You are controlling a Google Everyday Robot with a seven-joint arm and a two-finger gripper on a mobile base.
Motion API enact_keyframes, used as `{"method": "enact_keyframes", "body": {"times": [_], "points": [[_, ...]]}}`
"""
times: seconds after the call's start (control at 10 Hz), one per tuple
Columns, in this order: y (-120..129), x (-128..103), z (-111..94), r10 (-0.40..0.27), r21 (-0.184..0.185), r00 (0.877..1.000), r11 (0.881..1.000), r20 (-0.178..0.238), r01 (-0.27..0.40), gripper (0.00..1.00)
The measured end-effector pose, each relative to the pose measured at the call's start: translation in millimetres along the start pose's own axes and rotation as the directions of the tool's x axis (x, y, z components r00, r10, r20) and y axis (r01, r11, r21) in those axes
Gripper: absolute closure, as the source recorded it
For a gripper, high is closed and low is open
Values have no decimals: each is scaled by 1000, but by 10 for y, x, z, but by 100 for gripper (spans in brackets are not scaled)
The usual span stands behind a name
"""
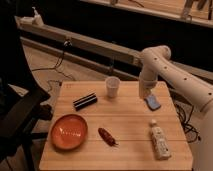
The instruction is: Move the arm in a circular motion
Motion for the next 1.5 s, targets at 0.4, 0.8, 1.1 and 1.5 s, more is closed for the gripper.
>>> {"method": "enact_keyframes", "body": {"times": [0.4,0.8,1.1,1.5], "points": [[39,-95,0,-42,-23,999,999,-3,42,97],[33,-423,10,-84,-35,996,996,-2,84,97],[16,-259,-10,-96,-59,995,994,3,96,97],[-119,-304,-33,-85,-86,996,993,10,85,97]]}}
